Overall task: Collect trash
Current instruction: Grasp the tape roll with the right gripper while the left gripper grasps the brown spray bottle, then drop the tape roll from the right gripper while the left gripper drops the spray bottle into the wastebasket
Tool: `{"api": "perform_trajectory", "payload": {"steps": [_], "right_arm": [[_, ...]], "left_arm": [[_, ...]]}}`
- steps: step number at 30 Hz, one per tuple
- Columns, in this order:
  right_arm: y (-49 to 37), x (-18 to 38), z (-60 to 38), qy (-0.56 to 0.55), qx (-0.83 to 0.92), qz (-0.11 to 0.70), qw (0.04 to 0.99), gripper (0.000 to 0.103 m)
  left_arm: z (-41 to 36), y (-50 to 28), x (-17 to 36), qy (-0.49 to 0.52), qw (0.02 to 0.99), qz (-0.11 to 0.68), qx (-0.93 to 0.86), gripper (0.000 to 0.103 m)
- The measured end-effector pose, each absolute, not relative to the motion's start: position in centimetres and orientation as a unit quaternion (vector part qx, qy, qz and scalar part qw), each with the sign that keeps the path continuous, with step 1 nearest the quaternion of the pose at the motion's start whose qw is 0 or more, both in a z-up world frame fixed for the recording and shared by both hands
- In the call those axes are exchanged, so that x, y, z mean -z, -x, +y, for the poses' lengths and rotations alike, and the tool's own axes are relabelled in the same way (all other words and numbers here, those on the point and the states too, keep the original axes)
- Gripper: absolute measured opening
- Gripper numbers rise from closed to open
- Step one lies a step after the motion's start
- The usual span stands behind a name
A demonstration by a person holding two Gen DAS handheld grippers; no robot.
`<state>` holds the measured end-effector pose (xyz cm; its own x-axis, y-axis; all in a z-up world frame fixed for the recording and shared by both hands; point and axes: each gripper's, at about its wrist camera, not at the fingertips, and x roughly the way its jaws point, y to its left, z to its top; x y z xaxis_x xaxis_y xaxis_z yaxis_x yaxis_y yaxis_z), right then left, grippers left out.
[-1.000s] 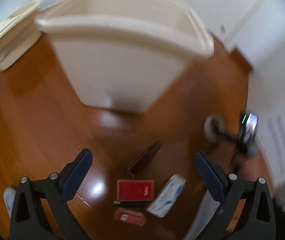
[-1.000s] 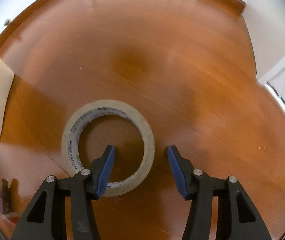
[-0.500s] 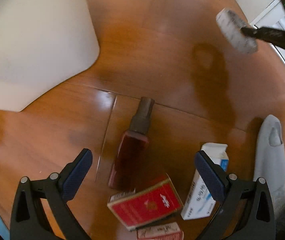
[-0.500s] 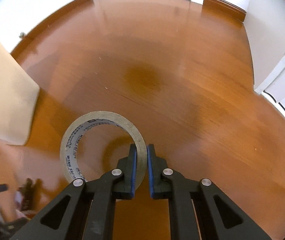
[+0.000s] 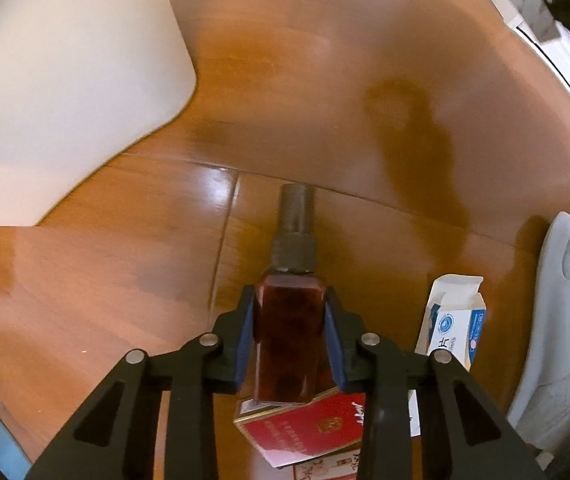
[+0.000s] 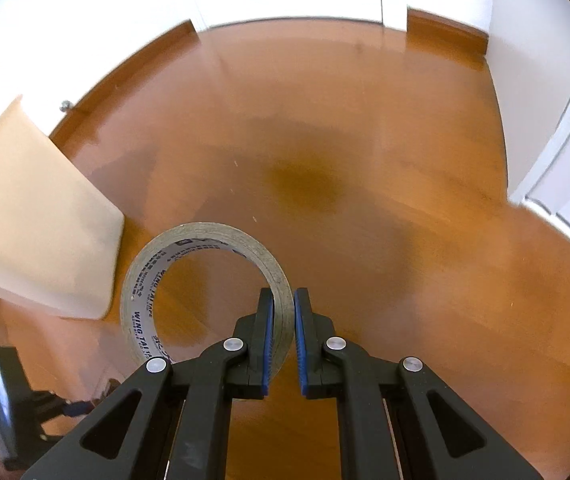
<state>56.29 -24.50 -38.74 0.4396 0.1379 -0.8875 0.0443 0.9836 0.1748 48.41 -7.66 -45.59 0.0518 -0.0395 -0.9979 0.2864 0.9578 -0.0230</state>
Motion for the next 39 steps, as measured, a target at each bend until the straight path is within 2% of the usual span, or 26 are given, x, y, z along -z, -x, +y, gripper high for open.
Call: {"api": "perform_trajectory", "payload": {"steps": [12,19,21,25,30,33,34,36,38,39], "right_arm": [[-58.0,32.5,-20.8,-0.088,-0.077,0.471,0.875,0.009],[-61.6,20.8,-12.6,-0.051,-0.197,0.361,0.91,0.009],[-63.0,19.4,-8.7,-0.025,-0.24,0.361,0.901,0.009],[-65.4,19.9,-1.5,0.034,-0.298,0.383,0.874,0.009],[-67.0,24.8,6.1,0.115,-0.334,0.468,0.81,0.01],[-66.8,27.0,8.6,0.16,-0.331,0.493,0.789,0.018],[-66.8,27.7,9.0,0.17,-0.331,0.499,0.783,0.027],[-66.2,27.7,9.2,0.176,-0.335,0.489,0.786,0.035],[-65.5,26.6,8.6,0.166,-0.338,0.462,0.803,0.056],[-65.3,25.9,8.2,0.158,-0.34,0.447,0.812,0.058]], "left_arm": [[-7.3,-46.5,38.6,-0.064,0.754,0.649,0.077,0.03],[-7.1,-44.2,36.9,-0.041,0.758,0.649,0.06,0.03],[-6.9,-43.2,36.8,-0.032,0.754,0.654,0.054,0.03],[-6.6,-41.8,36.2,-0.015,0.75,0.66,0.046,0.03],[-6.2,-40.1,35.8,0.003,0.753,0.657,0.034,0.03],[-5.5,-39.4,35.2,0.011,0.758,0.652,0.022,0.03],[-4.8,-39.1,35.2,0.015,0.76,0.65,0.014,0.03],[-4.2,-38.7,35.3,0.027,0.761,0.648,-0.002,0.03],[-3.5,-38.6,34.6,0.038,0.763,0.645,-0.019,0.03],[-3.2,-38.7,34.0,0.041,0.765,0.642,-0.025,0.03]]}}
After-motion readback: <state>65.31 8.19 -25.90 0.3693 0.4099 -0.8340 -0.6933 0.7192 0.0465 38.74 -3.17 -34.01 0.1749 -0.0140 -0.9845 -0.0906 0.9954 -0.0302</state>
